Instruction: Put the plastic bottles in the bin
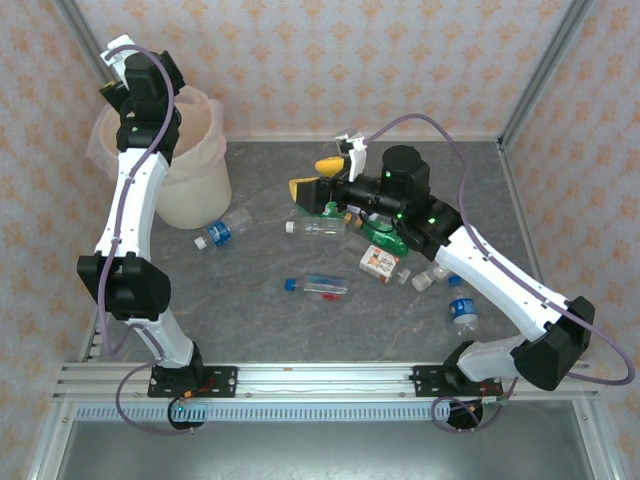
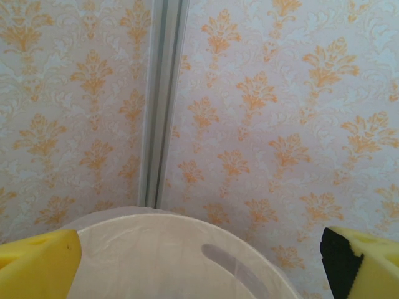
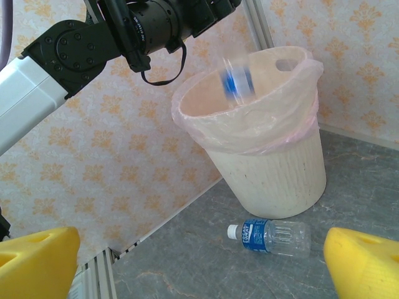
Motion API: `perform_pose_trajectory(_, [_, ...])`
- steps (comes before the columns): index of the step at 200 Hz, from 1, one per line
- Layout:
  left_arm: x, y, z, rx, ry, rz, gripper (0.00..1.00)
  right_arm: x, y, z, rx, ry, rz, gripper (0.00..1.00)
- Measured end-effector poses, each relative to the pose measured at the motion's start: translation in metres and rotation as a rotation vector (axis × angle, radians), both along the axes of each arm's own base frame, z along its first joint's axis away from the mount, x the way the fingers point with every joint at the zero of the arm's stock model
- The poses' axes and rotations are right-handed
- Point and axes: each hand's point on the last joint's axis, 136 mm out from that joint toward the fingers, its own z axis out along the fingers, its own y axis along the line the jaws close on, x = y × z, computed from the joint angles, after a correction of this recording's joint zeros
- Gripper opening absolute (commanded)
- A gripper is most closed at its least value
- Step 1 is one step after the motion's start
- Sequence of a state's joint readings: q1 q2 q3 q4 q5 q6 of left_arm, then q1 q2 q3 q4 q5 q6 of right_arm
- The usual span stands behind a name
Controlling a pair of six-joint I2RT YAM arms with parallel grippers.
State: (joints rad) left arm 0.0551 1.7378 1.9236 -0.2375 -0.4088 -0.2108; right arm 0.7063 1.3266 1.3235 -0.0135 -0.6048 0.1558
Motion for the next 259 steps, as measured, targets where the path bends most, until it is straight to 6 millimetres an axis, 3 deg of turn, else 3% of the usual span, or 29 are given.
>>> perform_pose_trajectory(83, [-0.006, -0.002, -0.004, -0.004, 0.010, -0.009, 0.99, 0.000, 0.000, 0.000, 0.000, 0.000, 0.000, 1.00])
perform_pose_trajectory(162, [-0.046, -0.026, -0.029, -0.084, 0.007, -0.136, 0.99, -0.001, 0.001, 0.000, 0.000, 0.001, 0.003, 1.00])
perform_pose_trajectory(188, [-0.061, -0.047, -0.037, -0.095, 0.007, -0.200, 0.99, -0.002, 0.001, 0.000, 0.002, 0.004, 0.005, 1.00])
perform_pose_trajectory(211, [-0.073, -0.083, -0.054, -0.083, 0.030, -0.292, 0.99, -0.002, 0.002, 0.000, 0.002, 0.005, 0.007, 1.00])
perform_pose_trajectory(259, [-0.094, -0.152, -0.123, -0.069, 0.155, -0.479, 0.99, -0.002, 0.002, 0.000, 0.002, 0.004, 0.007, 1.00])
